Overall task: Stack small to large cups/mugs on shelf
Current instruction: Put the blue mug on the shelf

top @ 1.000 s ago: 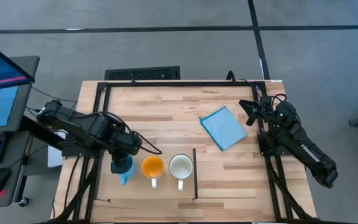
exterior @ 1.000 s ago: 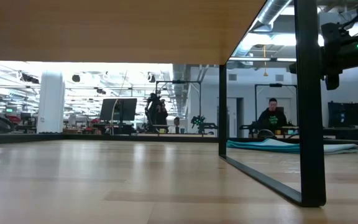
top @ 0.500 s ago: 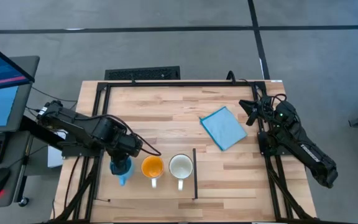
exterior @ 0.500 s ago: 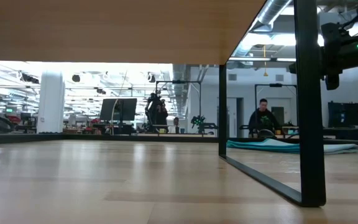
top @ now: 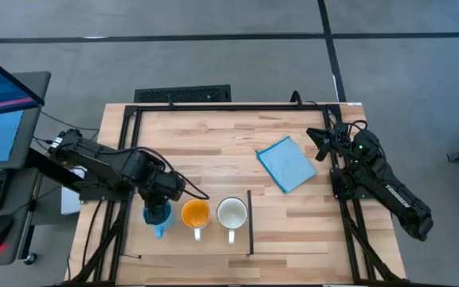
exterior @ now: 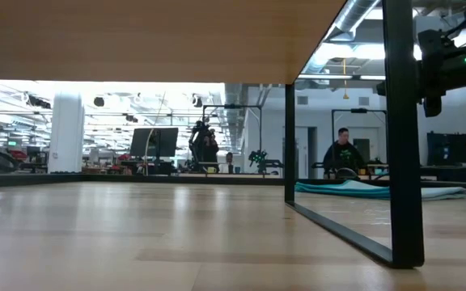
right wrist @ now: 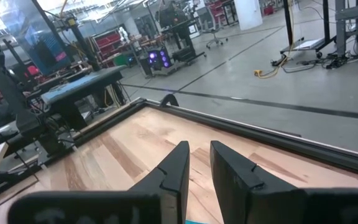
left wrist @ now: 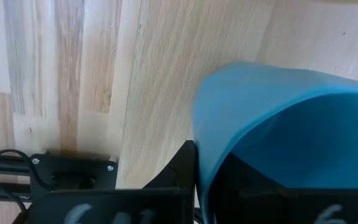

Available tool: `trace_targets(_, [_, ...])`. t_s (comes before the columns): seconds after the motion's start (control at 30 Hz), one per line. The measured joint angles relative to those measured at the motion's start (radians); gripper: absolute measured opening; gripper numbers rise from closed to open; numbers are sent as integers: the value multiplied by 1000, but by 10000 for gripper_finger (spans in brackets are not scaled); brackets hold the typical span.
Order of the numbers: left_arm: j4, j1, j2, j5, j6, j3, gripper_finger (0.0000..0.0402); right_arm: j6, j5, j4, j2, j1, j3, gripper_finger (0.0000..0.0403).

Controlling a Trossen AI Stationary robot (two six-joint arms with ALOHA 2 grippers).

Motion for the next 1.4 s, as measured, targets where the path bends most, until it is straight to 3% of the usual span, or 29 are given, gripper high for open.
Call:
trace_targets(0.77, [3,0,4,-15,15,14,12,0,0,0,0,0,0,86])
trace_targets(1.4, [29,1,5,7,16,15,46,0,0,0,0,0,0,86])
